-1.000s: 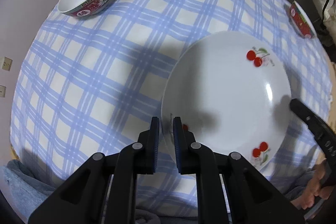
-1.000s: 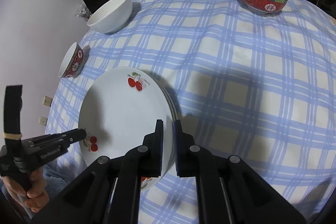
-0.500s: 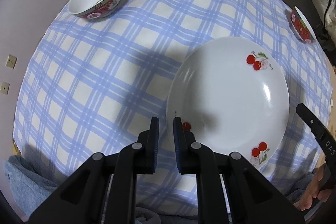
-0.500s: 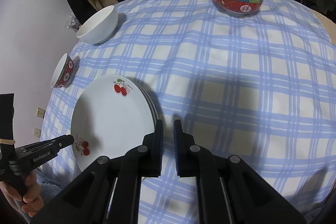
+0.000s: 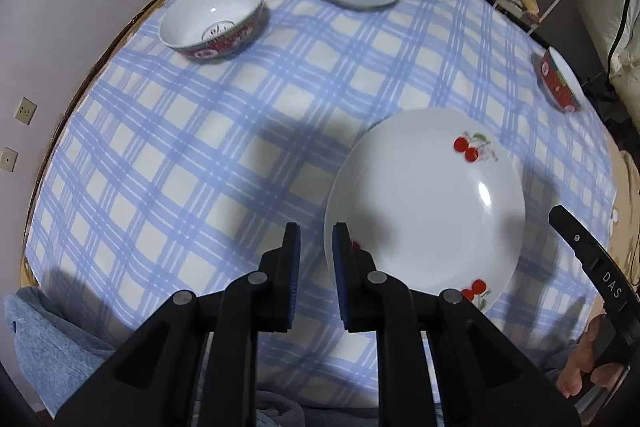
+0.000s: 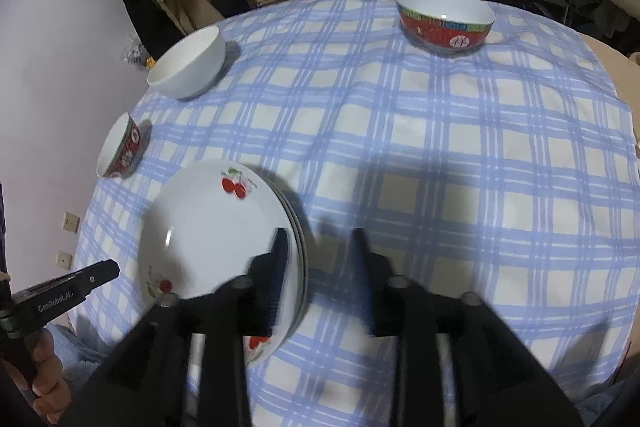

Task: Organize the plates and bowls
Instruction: 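Carry the gripped cherry plates with both tools and lower them onto the table, then open both tools to release the cherry plate stack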

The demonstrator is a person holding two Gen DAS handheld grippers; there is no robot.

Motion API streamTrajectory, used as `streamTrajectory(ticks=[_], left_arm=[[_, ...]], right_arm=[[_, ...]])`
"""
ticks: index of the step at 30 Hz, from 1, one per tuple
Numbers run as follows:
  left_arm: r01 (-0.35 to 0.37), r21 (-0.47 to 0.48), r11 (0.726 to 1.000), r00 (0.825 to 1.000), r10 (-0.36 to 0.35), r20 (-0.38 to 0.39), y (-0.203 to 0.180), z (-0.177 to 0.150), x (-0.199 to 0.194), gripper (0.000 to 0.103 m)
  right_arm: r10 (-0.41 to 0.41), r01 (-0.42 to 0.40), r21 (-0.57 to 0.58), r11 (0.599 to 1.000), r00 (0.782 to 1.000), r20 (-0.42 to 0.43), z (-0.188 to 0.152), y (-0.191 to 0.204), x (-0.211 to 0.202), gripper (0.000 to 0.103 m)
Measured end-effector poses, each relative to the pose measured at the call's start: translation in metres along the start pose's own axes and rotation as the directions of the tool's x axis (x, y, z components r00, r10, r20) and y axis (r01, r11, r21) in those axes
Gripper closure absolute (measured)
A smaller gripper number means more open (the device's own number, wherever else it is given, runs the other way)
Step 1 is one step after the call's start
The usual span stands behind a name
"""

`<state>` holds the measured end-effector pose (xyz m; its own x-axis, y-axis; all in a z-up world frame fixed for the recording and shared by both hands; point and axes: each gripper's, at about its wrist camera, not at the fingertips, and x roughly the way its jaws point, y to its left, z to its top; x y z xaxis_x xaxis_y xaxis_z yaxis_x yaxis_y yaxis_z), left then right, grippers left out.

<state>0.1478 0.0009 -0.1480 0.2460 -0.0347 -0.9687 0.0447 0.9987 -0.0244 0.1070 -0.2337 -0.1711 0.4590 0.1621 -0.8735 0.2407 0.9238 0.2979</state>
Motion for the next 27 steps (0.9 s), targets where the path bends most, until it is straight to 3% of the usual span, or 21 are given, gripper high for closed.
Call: streamTrajectory(ticks=[4, 6, 7, 8, 9, 11, 14, 21, 27], left_arm=[[-0.031, 0.029, 0.999, 0.998, 0.029, 0.054, 0.003, 0.007, -0.014, 0.082], [-0.028, 0.031, 0.999, 0.997, 0.025, 0.068, 0.004, 0.014, -0.018, 0.073], [-0.037, 0.034, 0.999, 0.997, 0.034, 0.074, 0.004, 0.018, -0.021, 0.07], [-0.047, 0.039, 0.998, 0.996, 0.044, 0.081, 0.003, 0.02, -0.024, 0.06], [-0.052, 0.044, 0.998, 0.995, 0.048, 0.083, 0.002, 0.023, -0.026, 0.04], [-0.042, 0.046, 0.998, 0.995, 0.037, 0.096, 0.002, 0.031, -0.032, 0.02], [-0.068, 0.03, 0.997, 0.99, 0.064, 0.129, 0.004, 0.043, -0.039, 0.017], [-0.128, 0.051, 0.99, 0.981, 0.119, 0.154, 0.011, 0.088, -0.037, 0.014], [-0.084, 0.029, 0.996, 0.985, 0.078, 0.155, 0.028, 0.143, -0.024, 0.014]], right_arm=[[0.012, -0.013, 0.007, 1.0, 0.999, 0.048, 0.006, 0.003, -0.01, 0.048], [0.012, -0.012, -0.003, 1.0, 0.997, 0.073, 0.011, 0.007, -0.015, 0.032], [0.001, 0.0, -0.01, 1.0, 0.996, 0.084, 0.013, 0.01, -0.016, 0.029], [-0.006, 0.007, -0.019, 1.0, 0.996, 0.094, 0.016, 0.013, -0.018, 0.026], [-0.006, 0.009, -0.033, 0.999, 0.995, 0.101, 0.019, 0.016, -0.019, 0.023], [0.014, -0.008, -0.054, 0.998, 0.994, 0.104, 0.027, 0.022, -0.02, 0.017], [0.045, -0.038, -0.071, 0.997, 0.994, 0.095, 0.04, 0.028, -0.015, 0.003], [0.02, -0.012, -0.109, 0.994, 0.997, 0.073, 0.078, 0.044, 0.014, 0.002], [-0.002, 0.01, -0.152, 0.988, 0.999, 0.051, 0.12, 0.065, 0.044, 0.002]])
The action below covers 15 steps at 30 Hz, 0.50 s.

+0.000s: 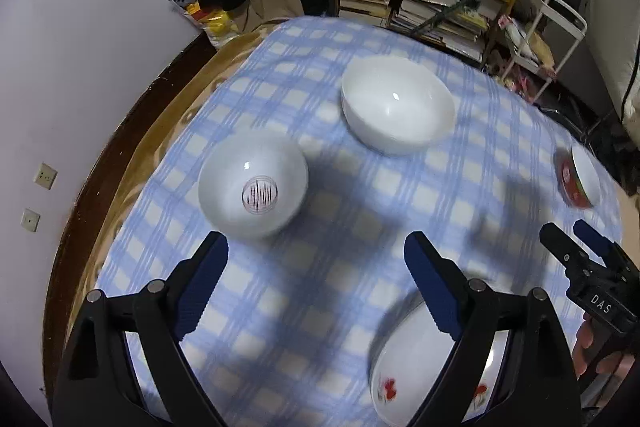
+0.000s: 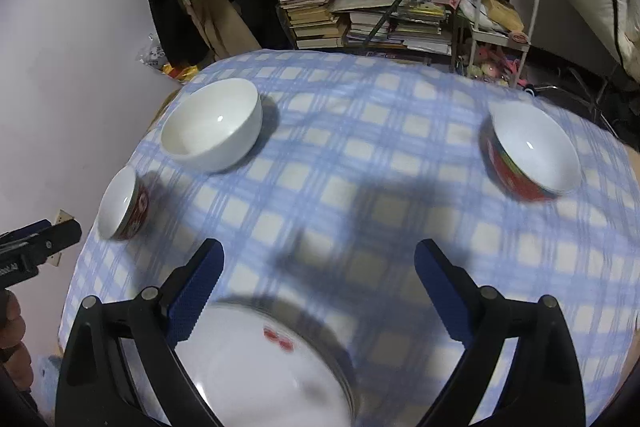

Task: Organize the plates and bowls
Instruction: 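Open both tools to release the cherry plate stack, then move both tools to a plain white bowl and close on its rim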

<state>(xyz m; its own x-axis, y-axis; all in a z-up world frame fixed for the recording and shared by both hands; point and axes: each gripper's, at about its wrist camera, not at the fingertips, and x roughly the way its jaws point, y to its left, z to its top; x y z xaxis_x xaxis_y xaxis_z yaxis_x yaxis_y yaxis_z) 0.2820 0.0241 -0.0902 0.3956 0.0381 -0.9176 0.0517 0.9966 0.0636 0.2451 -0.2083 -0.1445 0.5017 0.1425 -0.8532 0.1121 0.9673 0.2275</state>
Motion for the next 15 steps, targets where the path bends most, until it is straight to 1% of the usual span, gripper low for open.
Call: streamTrajectory(ticks=[4, 7, 8, 10, 12, 13, 15], left_arm=[[-0.007, 0.007, 1.0, 1.0, 0.007, 0.007, 0.004, 0.028, 0.018, 0.014], [0.008, 0.011, 1.0, 1.0, -0.008, 0.012, 0.006, 0.051, 0.034, 0.014], [0.014, 0.005, 1.0, 1.0, -0.014, 0.016, 0.007, 0.056, 0.038, 0.014], [0.052, -0.013, 0.999, 0.999, -0.052, 0.016, 0.009, 0.066, 0.048, 0.014], [0.101, -0.032, 0.994, 0.995, -0.101, 0.008, 0.009, 0.075, 0.058, 0.014], [0.104, -0.027, 0.994, 0.995, -0.104, 0.007, 0.008, 0.078, 0.061, 0.014], [0.084, -0.019, 0.996, 0.996, -0.083, 0.015, 0.005, 0.088, 0.07, 0.014]], right_arm=[[0.027, -0.027, 0.036, 0.999, 1.0, -0.01, 0.03, 0.002, 0.02, 0.002], [0.094, -0.089, 0.104, 0.991, 0.995, -0.042, 0.052, 0.0, 0.041, 0.002], [0.094, -0.086, 0.127, 0.988, 0.994, -0.055, 0.058, -0.001, 0.047, 0.002], [0.088, -0.076, 0.169, 0.983, 0.994, -0.065, 0.069, -0.004, 0.061, 0.002], [0.114, -0.1, 0.188, 0.977, 0.992, -0.062, 0.077, -0.003, 0.07, 0.002], [0.123, -0.109, 0.193, 0.975, 0.99, -0.066, 0.081, -0.002, 0.075, 0.002], [0.128, -0.112, 0.194, 0.975, 0.989, -0.076, 0.086, 0.003, 0.084, 0.002]])
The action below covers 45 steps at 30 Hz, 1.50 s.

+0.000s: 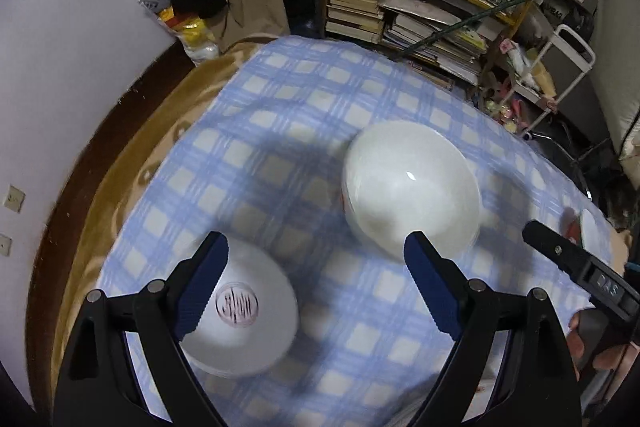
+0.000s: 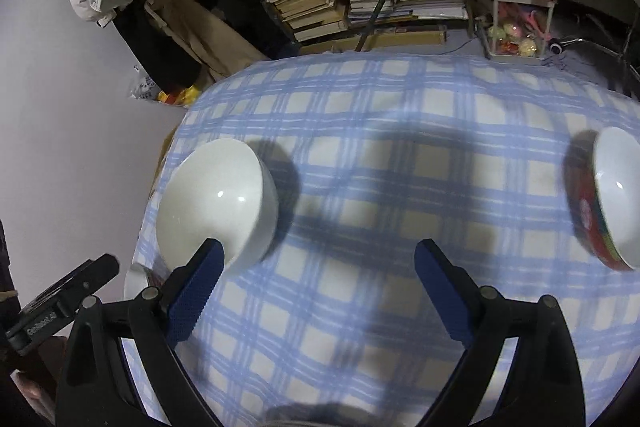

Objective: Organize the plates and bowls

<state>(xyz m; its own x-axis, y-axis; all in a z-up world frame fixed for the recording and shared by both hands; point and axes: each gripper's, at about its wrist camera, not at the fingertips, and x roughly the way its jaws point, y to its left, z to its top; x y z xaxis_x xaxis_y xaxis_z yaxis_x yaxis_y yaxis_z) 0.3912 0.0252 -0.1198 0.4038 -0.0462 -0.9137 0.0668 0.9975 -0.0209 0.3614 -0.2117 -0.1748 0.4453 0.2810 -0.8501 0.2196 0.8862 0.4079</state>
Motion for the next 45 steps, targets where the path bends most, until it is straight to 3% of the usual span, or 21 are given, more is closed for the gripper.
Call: streamTrajectory(ticks=[7, 11, 12, 13, 15, 16, 20, 23, 26, 30, 33, 37, 41, 45], left_arm=[[-0.003, -0.01, 1.0, 0.999, 0.003, -0.045, -0.005, 0.019, 0.031, 0.014], [-0.023, -0.007, 1.0, 0.998, 0.022, -0.066, -0.008, 0.02, 0.046, 0.019], [-0.008, -0.011, 1.0, 0.997, 0.008, -0.081, -0.008, 0.02, 0.051, 0.023], [0.009, -0.012, 1.0, 0.993, -0.011, -0.114, -0.009, 0.021, 0.057, 0.027], [0.024, -0.018, 1.0, 0.987, -0.027, -0.162, -0.01, 0.02, 0.067, 0.06], [0.029, -0.032, 0.999, 0.984, -0.034, -0.176, -0.009, 0.019, 0.071, 0.066], [0.103, -0.125, 0.987, 0.979, -0.123, -0.162, -0.004, 0.016, 0.076, 0.076], [0.135, -0.15, 0.979, 0.971, -0.16, -0.175, -0.007, 0.014, 0.081, 0.089], [0.061, -0.118, 0.991, 0.983, -0.08, -0.163, -0.016, 0.01, 0.079, 0.093], [-0.014, -0.056, 0.998, 0.99, 0.006, -0.142, -0.03, 0.002, 0.072, 0.093], [0.022, -0.079, 0.997, 0.987, -0.034, -0.157, -0.028, -0.002, 0.063, 0.093], [0.036, -0.06, 0.998, 0.986, -0.045, -0.162, -0.032, -0.015, 0.05, 0.093], [0.03, -0.018, 0.999, 0.989, -0.032, -0.146, -0.041, -0.029, 0.034, 0.093], [0.047, -0.037, 0.998, 0.989, -0.052, -0.139, -0.04, -0.044, 0.021, 0.093]], right_arm=[[-0.05, 0.046, -0.089, 0.995, 0.998, -0.043, 0.012, 0.024, 0.027, 0.004], [-0.042, 0.035, -0.104, 0.994, 0.997, -0.065, 0.018, 0.033, 0.035, 0.013], [-0.042, 0.035, -0.105, 0.994, 0.997, -0.064, 0.021, 0.035, 0.038, 0.024], [-0.035, 0.029, -0.1, 0.995, 0.998, -0.055, 0.022, 0.036, 0.039, 0.029], [-0.014, 0.009, -0.07, 0.998, 0.997, -0.071, 0.024, 0.037, 0.044, 0.034], [-0.008, 0.003, -0.064, 0.998, 0.997, -0.082, 0.024, 0.038, 0.048, 0.037], [-0.047, 0.036, -0.096, 0.995, 0.993, -0.113, 0.025, 0.041, 0.06, 0.076], [0.007, -0.02, -0.065, 0.998, 0.981, -0.193, 0.024, 0.037, 0.072, 0.086], [-0.002, -0.017, -0.107, 0.994, 0.985, -0.172, 0.014, 0.041, 0.068, 0.086], [-0.073, 0.047, -0.185, 0.982, 0.988, -0.136, -0.004, 0.049, 0.057, 0.088], [-0.114, 0.083, -0.24, 0.967, 0.987, -0.117, -0.012, 0.053, 0.046, 0.088], [-0.062, 0.034, -0.203, 0.979, 0.99, -0.13, -0.016, 0.045, 0.027, 0.087], [-0.068, 0.042, -0.22, 0.975, 0.991, -0.112, -0.029, 0.044, 0.011, 0.087], [-0.064, 0.035, -0.217, 0.976, 0.99, -0.128, -0.047, 0.038, 0.003, 0.087]])
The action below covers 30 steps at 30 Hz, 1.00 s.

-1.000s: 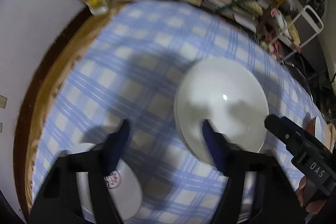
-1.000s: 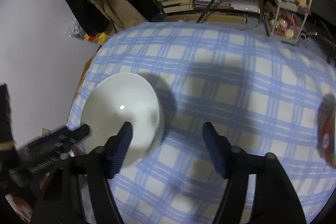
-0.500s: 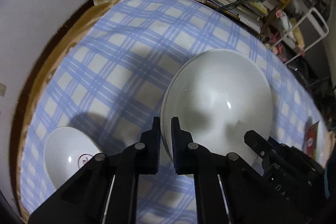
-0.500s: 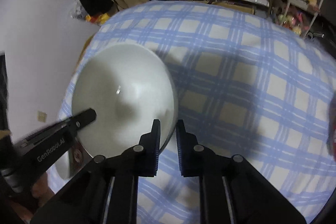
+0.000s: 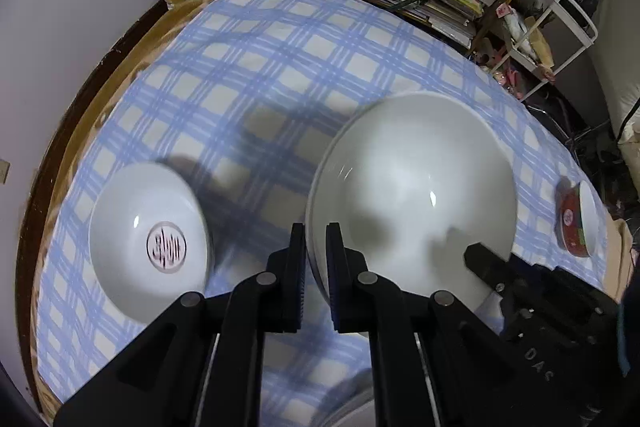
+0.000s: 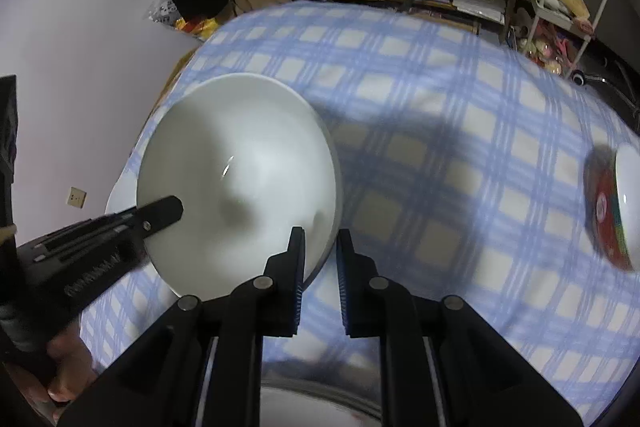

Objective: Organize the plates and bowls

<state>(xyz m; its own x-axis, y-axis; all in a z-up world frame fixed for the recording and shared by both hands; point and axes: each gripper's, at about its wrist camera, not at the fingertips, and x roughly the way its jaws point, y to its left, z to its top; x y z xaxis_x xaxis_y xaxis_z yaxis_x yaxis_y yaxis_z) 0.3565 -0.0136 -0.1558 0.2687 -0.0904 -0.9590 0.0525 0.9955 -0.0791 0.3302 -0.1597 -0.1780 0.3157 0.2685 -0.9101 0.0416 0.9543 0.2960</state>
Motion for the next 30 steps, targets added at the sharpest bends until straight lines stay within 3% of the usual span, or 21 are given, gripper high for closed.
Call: streamTrajectory(ticks=[6, 10, 16, 20, 28, 30], left_arm=[[0.005, -0.005, 1.0, 1.0, -0.005, 0.024, -0.001, -0.026, -0.014, 0.093], [0.039, -0.062, 0.997, 0.999, -0.038, 0.021, 0.007, -0.042, -0.019, 0.092], [0.05, -0.116, 0.992, 0.999, -0.047, 0.027, 0.019, -0.067, -0.006, 0.092], [0.063, -0.178, 0.982, 0.998, -0.058, 0.033, 0.032, -0.075, 0.012, 0.093], [0.039, -0.148, 0.988, 0.999, -0.034, 0.034, 0.032, -0.077, 0.009, 0.089], [0.056, -0.137, 0.989, 0.998, -0.053, 0.027, 0.033, -0.078, 0.003, 0.089]], right_arm=[[0.002, -0.002, -0.004, 1.0, 1.0, -0.014, -0.027, -0.002, -0.003, 0.087], [-0.01, 0.01, -0.021, 1.0, 1.0, 0.025, -0.042, 0.001, -0.01, 0.087], [-0.049, 0.048, -0.046, 0.998, 0.999, -0.011, -0.054, 0.008, 0.003, 0.087], [-0.024, 0.023, -0.032, 0.999, 1.0, -0.01, -0.057, 0.008, 0.008, 0.087], [-0.036, 0.035, -0.044, 0.998, 0.999, -0.01, -0.053, 0.015, 0.009, 0.086], [-0.064, 0.065, -0.047, 0.997, 0.998, 0.022, -0.053, 0.015, 0.002, 0.086]])
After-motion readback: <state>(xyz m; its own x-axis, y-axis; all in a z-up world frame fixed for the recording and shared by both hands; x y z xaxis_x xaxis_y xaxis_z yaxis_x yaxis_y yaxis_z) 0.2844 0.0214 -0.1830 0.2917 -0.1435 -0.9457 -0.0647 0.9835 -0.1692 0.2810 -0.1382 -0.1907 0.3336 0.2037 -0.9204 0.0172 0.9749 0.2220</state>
